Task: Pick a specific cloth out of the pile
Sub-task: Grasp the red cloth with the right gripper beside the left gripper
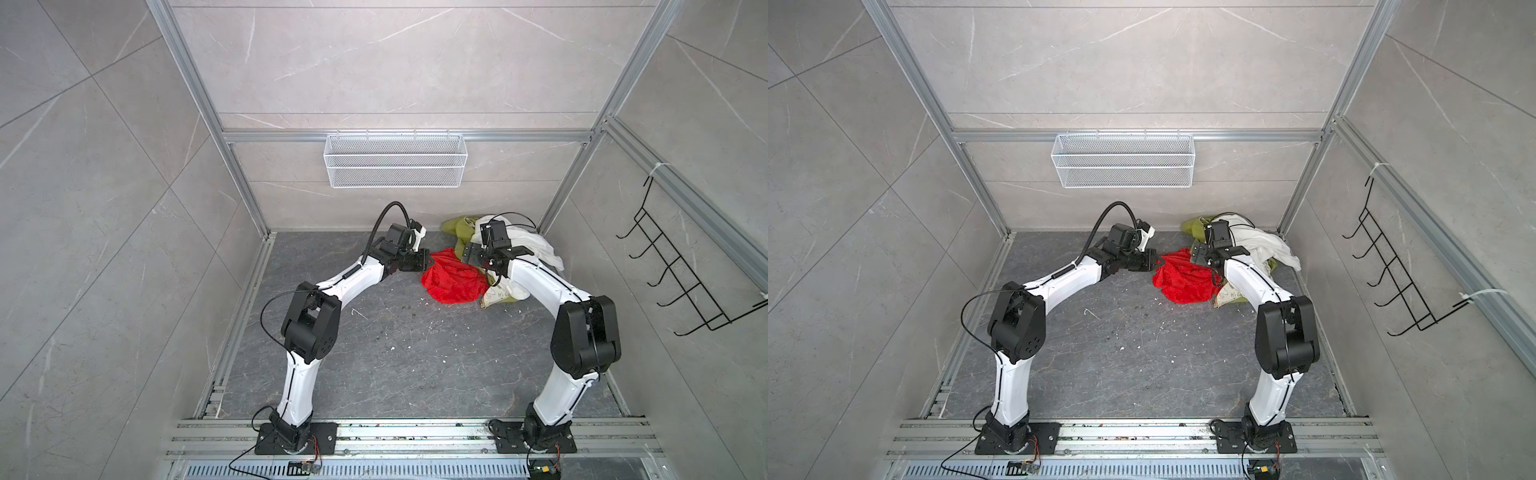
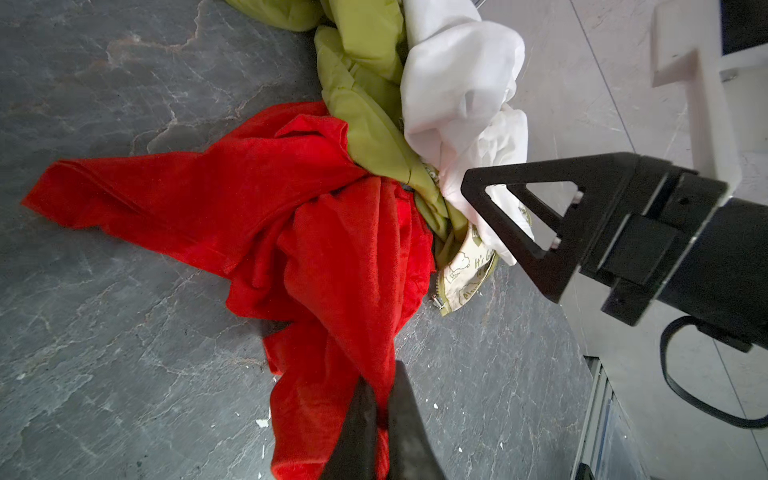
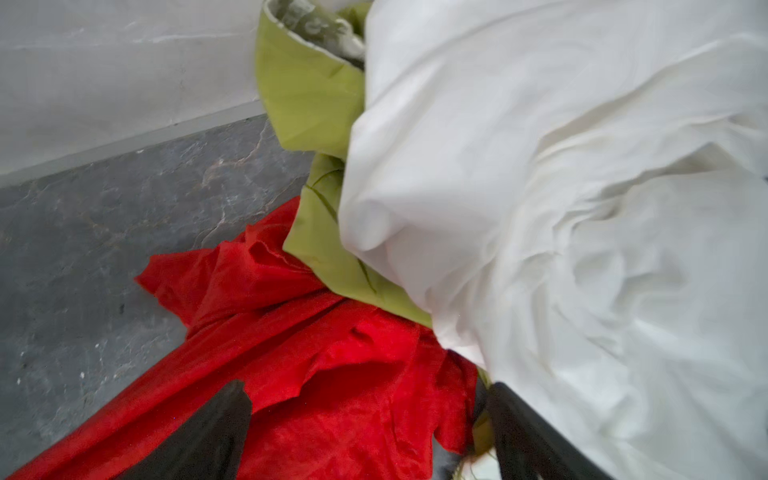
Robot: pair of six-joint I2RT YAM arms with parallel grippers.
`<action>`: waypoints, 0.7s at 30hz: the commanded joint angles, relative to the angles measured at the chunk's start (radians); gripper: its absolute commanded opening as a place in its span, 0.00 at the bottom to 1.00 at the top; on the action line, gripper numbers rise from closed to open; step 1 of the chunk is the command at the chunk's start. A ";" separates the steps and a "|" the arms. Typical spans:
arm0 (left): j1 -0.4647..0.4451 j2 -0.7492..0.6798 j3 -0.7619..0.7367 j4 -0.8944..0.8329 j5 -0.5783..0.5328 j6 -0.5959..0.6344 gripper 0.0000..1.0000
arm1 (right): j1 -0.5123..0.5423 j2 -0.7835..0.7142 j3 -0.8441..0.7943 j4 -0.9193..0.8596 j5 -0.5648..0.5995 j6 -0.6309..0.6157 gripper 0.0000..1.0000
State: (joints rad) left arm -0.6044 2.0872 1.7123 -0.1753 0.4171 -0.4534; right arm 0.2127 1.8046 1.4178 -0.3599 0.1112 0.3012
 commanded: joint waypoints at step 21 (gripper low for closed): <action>0.001 -0.047 0.122 0.055 0.037 -0.041 0.00 | 0.011 -0.120 -0.339 0.309 -0.522 -0.654 0.81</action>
State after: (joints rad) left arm -0.6044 2.0846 1.7805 -0.1707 0.4267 -0.4770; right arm 0.2169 1.6806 1.1027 -0.0830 -0.3901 -0.3050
